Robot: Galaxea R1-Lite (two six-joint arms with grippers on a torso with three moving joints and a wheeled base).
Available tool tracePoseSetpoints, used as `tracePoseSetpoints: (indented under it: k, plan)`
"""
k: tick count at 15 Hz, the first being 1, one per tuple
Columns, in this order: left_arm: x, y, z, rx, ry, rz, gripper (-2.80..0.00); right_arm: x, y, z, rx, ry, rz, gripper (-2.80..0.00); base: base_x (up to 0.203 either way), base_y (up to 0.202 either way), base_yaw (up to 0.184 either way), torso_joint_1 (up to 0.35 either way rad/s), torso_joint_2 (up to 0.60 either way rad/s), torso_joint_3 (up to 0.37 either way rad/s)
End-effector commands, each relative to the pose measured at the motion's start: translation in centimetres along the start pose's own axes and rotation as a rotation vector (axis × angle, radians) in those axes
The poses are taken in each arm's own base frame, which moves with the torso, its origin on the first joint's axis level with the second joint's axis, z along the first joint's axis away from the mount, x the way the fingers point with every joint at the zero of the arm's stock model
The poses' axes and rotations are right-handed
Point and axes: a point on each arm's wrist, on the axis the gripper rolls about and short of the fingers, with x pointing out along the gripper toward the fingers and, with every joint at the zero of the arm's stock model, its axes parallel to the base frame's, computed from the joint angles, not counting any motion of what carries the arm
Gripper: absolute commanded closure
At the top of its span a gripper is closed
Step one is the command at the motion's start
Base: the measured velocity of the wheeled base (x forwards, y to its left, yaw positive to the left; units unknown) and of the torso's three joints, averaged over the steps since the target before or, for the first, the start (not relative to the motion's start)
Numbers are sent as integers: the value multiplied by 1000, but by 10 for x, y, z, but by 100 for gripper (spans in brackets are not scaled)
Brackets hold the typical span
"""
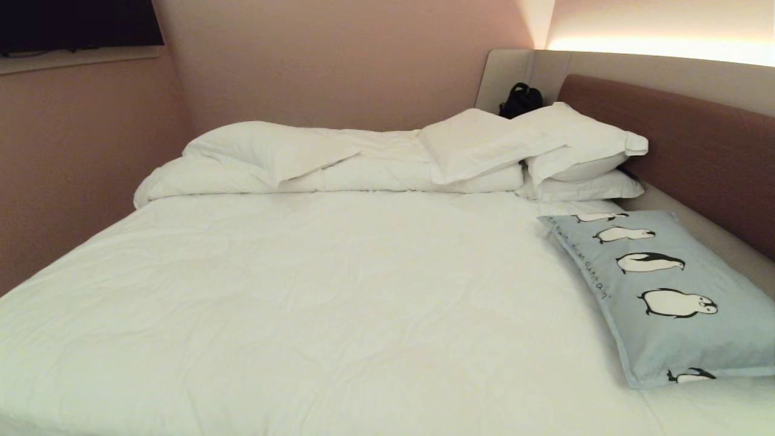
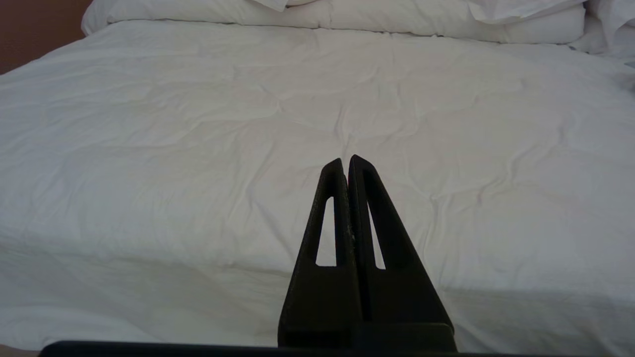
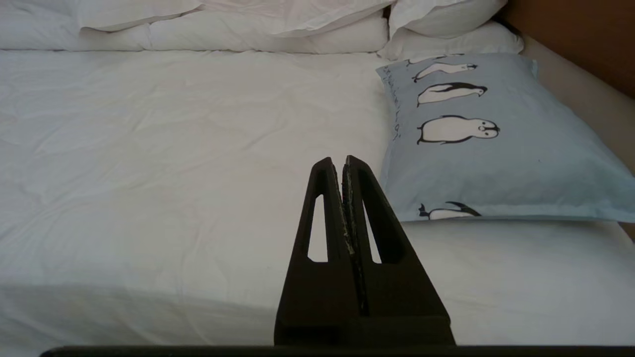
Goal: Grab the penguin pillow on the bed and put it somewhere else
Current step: Pick up the pillow
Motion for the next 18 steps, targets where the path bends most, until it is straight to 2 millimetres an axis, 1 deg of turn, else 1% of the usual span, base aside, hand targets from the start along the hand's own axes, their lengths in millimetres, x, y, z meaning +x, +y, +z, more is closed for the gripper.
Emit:
tracePoseSetpoints:
  k: [1,4,8,18]
  plan:
    - [0,0,0,-1,-2,0,0,5,0,-7,-4,-17,0,0,0,0,0,0,0,0]
    - [0,0,0,-2,-1,0,0,9,0,-19,-4,16,2,0,0,0,0,0,0,0]
    - [0,0,0,-1,-2,0,0,12,0,-30,-3,47,2,0,0,0,0,0,0,0]
    - [0,0,0,-1,-2,0,0,14,0,-41,5,85,-2,0,0,0,0,0,0,0]
